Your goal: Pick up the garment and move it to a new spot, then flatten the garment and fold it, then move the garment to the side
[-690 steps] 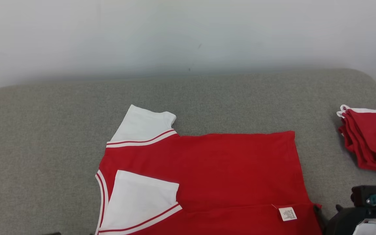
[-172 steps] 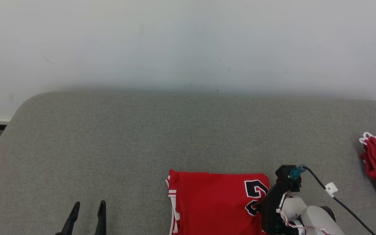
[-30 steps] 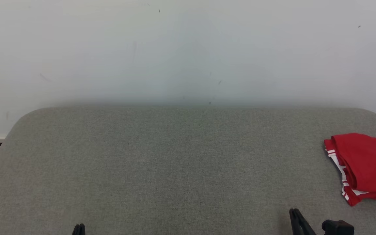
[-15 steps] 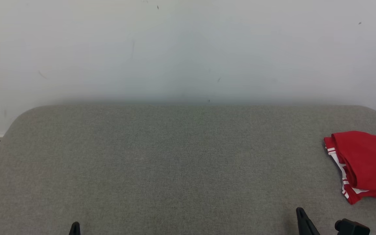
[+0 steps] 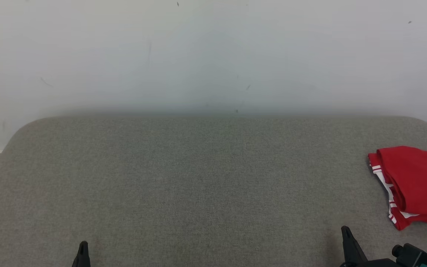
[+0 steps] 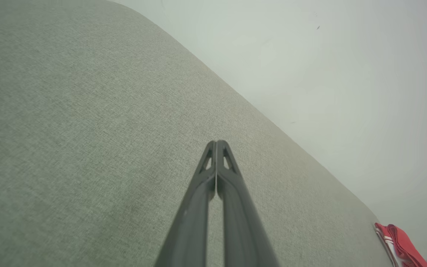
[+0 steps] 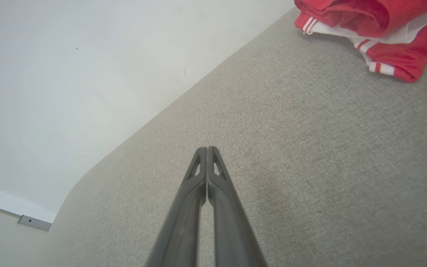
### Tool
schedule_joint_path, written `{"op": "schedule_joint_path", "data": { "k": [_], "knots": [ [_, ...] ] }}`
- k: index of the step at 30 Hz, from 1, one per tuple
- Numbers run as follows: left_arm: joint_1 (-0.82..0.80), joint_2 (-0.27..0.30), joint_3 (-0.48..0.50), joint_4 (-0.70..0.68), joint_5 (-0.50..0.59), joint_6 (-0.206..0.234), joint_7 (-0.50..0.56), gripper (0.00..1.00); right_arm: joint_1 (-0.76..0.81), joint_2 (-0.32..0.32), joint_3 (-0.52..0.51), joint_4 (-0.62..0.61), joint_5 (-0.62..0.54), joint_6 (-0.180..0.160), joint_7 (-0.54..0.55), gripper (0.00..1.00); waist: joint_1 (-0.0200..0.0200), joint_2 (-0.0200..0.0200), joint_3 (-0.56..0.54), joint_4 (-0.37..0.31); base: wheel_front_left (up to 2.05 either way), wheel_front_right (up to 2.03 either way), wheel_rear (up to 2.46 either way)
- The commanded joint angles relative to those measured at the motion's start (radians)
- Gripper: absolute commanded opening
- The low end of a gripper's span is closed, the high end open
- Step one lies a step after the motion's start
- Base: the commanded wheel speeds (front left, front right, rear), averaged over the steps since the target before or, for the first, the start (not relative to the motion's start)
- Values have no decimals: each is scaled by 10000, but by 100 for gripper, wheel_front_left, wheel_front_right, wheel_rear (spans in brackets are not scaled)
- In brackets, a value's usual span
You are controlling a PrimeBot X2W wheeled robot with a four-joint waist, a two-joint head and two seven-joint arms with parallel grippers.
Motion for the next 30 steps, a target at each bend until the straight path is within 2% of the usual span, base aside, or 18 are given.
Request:
{"op": "schedule_joint_path", "data": {
  "k": [1, 30],
  "knots": [
    [-331, 29, 67, -87, -346, -8, 92, 0, -341, -14, -52, -199, 334, 2, 29, 0, 0, 0, 12, -3, 0, 0, 0],
    [-1205, -100, 396, 82, -3543, -14, 1219, 0, -729, -18, -306, -540, 3888, 4, 480, 0, 0, 0, 269, -61, 0, 0, 0]
  ]
}}
